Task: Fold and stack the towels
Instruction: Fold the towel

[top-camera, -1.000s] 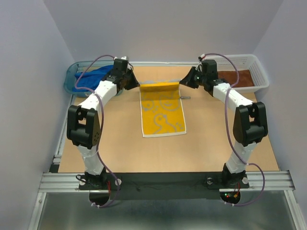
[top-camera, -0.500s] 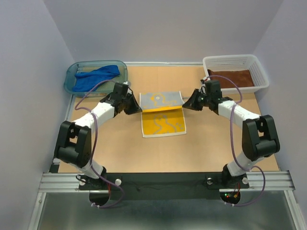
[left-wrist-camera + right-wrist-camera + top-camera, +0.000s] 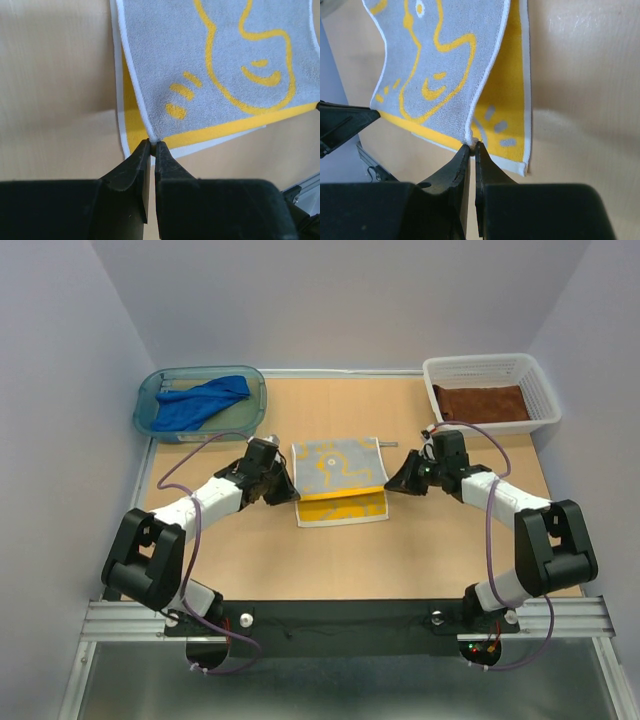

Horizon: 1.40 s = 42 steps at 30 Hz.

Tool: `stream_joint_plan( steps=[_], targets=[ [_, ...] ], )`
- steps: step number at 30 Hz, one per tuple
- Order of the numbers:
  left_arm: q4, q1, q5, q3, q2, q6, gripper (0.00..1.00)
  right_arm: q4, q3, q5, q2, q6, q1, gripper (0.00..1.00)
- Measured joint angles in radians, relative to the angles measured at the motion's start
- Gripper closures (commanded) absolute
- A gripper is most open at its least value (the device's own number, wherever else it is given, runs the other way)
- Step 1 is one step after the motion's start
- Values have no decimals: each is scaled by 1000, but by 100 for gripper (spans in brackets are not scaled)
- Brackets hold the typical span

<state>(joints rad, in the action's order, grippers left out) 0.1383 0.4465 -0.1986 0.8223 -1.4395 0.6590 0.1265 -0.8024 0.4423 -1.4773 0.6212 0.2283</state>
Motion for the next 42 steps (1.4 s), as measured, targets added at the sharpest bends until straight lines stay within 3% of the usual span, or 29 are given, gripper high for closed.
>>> stream_joint_plan(
  steps=[14,25,42],
  targets=[
    [-24,108,49,-106,2,51,100,-2,111,13,-1,-1,0,100],
    [-32,115,51,-128,-26,64,100,-1,143,9,-45,-7,0,100],
    [105,114,85,-11,48,57,100,58,130,19,149,48,5,99]
  ],
)
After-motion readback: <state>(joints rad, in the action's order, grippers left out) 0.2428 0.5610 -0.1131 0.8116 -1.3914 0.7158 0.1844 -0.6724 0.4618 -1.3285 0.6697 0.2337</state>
